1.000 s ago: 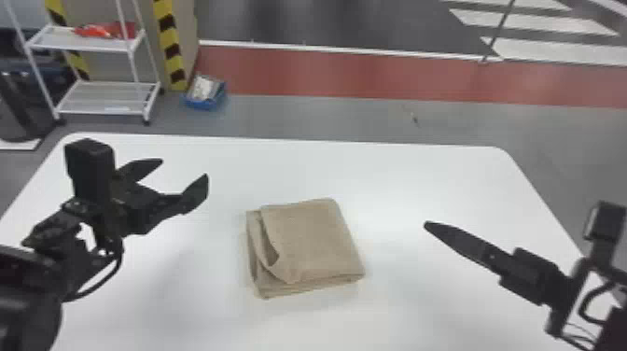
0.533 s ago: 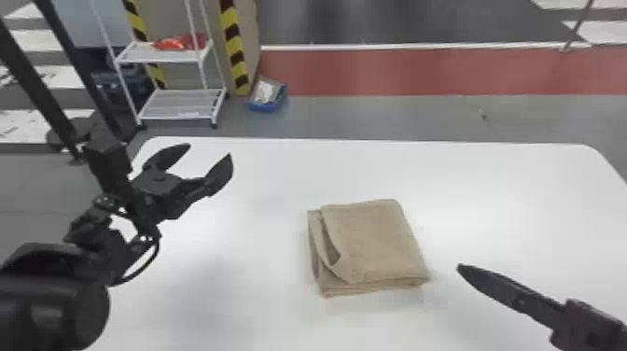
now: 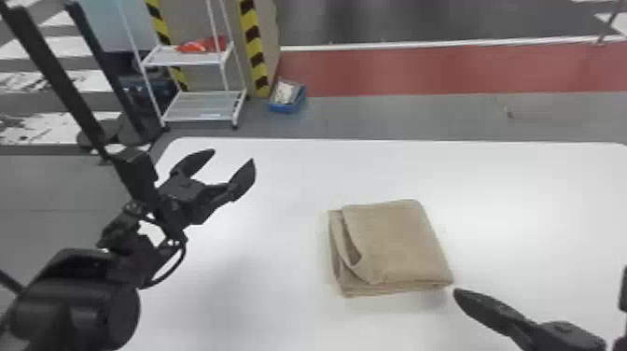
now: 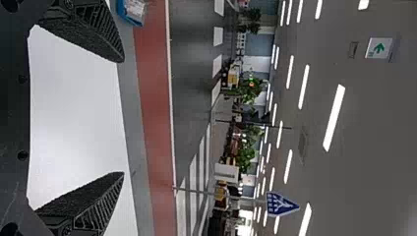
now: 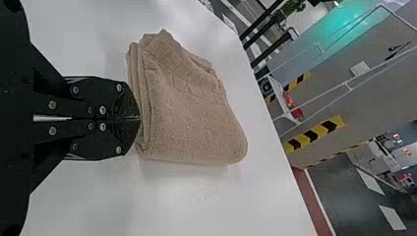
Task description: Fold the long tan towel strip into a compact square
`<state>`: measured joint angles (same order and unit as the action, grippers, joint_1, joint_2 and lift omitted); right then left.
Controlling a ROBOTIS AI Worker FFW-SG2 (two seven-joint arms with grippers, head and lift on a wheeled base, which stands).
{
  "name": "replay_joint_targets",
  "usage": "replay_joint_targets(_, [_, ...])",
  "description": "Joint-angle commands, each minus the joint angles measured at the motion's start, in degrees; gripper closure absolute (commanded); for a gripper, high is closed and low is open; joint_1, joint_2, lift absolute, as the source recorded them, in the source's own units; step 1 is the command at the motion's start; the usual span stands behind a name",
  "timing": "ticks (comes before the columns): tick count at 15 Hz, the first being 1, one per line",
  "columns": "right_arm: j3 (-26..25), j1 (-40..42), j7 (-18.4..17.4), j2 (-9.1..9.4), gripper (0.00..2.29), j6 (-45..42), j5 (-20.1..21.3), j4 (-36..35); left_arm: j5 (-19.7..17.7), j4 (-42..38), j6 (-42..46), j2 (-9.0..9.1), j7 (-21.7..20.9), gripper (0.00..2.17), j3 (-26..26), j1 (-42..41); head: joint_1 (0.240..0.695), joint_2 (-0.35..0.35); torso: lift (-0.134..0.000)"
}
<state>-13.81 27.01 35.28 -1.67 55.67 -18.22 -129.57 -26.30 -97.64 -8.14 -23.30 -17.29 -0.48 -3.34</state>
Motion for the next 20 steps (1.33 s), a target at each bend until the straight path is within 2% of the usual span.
replay_joint_targets(1, [0.98,-0.99,-1.27,-0.08,2.16,0.01,1.35,1.51,-0.06,0.25,0.09,0.01,-0.03,0.07,-0.05,0.0,0.695,0.114,-0.124])
replay_joint_targets(5, [3.97,-4.51,-1.62,0.0,2.16,-1.22,2.58,7.66,-0.06,0.16,0.09,-0.07,-0.38,0.07,-0.14,-0.18,0.695,0.116,-0.124])
replay_joint_targets(12, [6.08,-12.94,-7.15,-0.08,2.16,-0.16,5.04,11.09,-1.47,-1.94,2.55,-0.34,-1.7,0.07,0.3,-3.51,0.695,0.119,-0.124])
replay_joint_targets(14, [6.17,-18.57,-8.12,-0.17,2.16,1.95,6.18,14.78,-1.56,-3.09,2.55,-0.34,-2.49,0.07,1.01,-4.83,0.695,0.111,-0.124])
replay_joint_targets(18, [7.31,-31.14,-8.82,-0.17,2.16,3.53,7.67,29.11,-2.26,-4.41,2.55,-0.6,-3.19,0.07,1.88,-6.68,0.695,0.095,-0.124])
replay_joint_targets(20, [6.87,-29.12,-7.94,-0.35,2.16,3.53,7.06,28.67,-2.35,-4.93,2.55,-0.69,-3.63,0.07,2.59,-7.73,0.695,0.097,-0.124])
